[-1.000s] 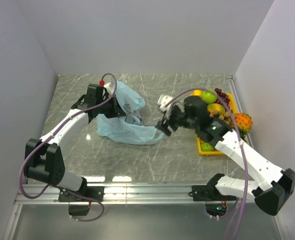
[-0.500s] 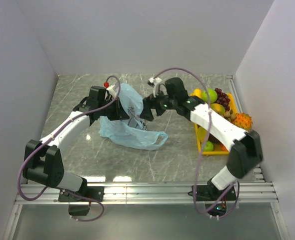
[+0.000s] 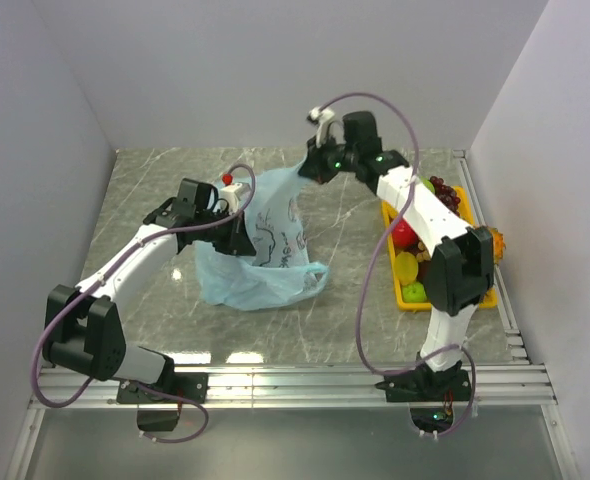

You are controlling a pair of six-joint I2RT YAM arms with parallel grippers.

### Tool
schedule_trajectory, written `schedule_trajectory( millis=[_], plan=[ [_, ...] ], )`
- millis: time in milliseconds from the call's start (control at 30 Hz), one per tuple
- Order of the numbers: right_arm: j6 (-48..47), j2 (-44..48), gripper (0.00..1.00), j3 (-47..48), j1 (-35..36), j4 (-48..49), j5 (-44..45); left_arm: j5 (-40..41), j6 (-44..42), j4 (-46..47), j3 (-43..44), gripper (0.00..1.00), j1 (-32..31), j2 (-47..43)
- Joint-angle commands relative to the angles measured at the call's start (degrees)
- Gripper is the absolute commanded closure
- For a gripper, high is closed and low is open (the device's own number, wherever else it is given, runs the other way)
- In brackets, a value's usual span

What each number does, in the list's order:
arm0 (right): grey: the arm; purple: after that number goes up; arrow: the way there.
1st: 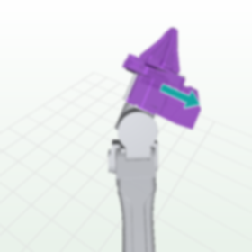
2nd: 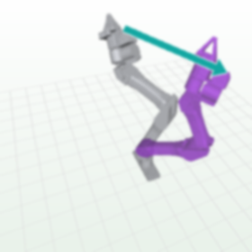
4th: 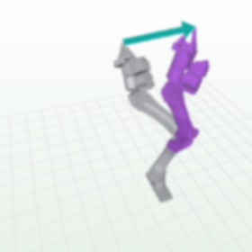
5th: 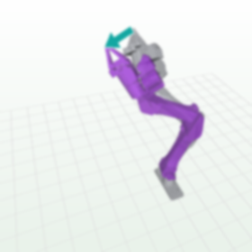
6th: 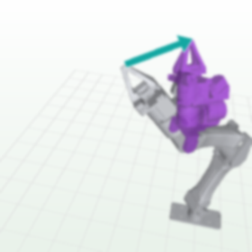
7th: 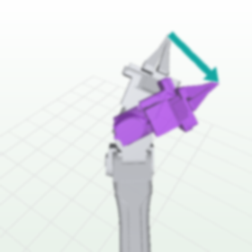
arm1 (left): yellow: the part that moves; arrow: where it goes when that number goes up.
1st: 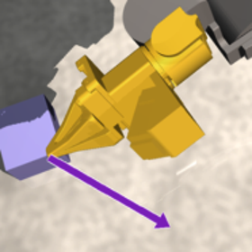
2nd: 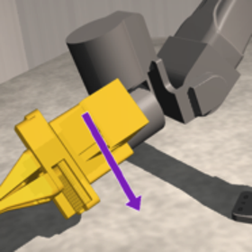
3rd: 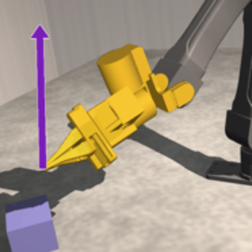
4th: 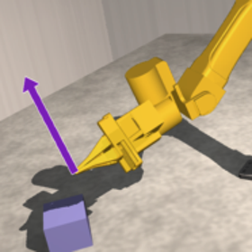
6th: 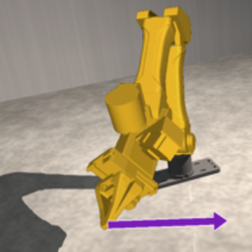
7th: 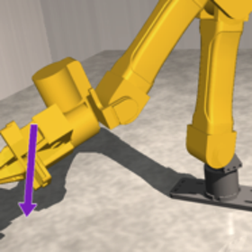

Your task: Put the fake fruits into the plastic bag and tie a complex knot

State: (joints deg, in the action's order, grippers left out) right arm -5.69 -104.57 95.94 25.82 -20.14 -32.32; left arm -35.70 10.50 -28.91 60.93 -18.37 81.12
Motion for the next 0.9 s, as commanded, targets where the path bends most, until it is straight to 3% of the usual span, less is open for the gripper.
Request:
schedule_trajectory(
  millis=[0, 133, 200, 300, 333, 367, 533, 667, 867],
  plan=[
    [-4.32, -4.48, 1.00, 7.32, -6.04, -3.57, 1.29, -2.53, -13.57, -6.51, -0.81, 1.00, 1.75, -3.95],
    [-8.53, -2.31, 1.00, 2.42, -5.96, -0.52, 0.67, -2.09, -15.25, -7.13, 0.07, 1.00, 3.52, -3.69],
    [-9.77, -2.21, 0.94, 2.41, -5.26, -2.51, -0.02, -1.91, -14.29, -6.17, 1.73, 1.00, 3.52, -3.25],
    [-10.13, -1.17, 0.66, 2.85, -4.12, -4.55, -1.17, -1.83, -6.92, -4.06, 3.49, 1.00, 3.52, -1.85],
    [-9.78, -0.46, 0.47, 1.98, -3.85, -4.64, -1.17, -0.17, -3.16, -2.31, 3.76, 1.00, 3.34, -0.97],
    [-9.51, 0.42, 0.39, 1.53, -3.76, -4.56, -1.43, 0.97, -1.55, -1.77, 4.46, 1.00, 2.99, -0.44],
    [-8.29, 6.48, 0.15, 1.79, -3.94, -9.55, -1.44, 3.45, 3.55, -1.33, 7.54, 1.00, 1.94, 3.51],
    [-8.20, 12.44, 0.12, 3.38, -6.22, -17.47, -0.20, 5.02, 5.14, -0.72, 8.86, 1.00, 1.23, 4.83],
    [-12.84, 18.09, 0.10, 2.76, -17.63, -32.64, -1.18, 7.75, 5.41, -0.71, 10.00, 1.00, -0.17, 6.15]
  ],
)
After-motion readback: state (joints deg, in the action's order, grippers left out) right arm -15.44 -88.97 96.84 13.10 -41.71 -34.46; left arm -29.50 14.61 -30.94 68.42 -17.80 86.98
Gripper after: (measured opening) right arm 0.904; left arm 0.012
